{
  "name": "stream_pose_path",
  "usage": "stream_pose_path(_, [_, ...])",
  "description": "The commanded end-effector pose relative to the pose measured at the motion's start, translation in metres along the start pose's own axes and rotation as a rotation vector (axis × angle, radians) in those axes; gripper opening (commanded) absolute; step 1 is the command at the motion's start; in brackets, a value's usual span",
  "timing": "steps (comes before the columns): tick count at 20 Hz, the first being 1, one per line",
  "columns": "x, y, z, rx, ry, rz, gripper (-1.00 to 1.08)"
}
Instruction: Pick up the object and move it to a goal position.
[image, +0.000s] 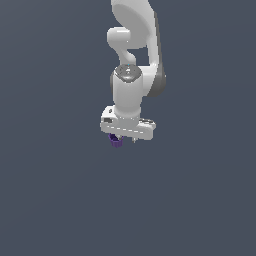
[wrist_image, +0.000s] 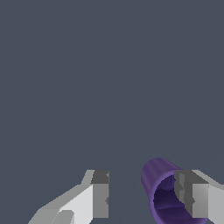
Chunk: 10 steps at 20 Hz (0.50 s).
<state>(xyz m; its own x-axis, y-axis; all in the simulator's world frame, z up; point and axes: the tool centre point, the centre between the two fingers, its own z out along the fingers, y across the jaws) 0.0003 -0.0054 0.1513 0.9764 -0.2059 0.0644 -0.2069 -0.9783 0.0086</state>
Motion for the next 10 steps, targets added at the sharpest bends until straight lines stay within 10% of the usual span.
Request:
stream_pose_path(1, [-0.008, 0.001, 0.01, -0.003, 0.006, 0.068, 0.28])
stream_pose_path(10, [-0.042, 0.016, 0.04, -0.027, 0.056, 0.37, 0.28])
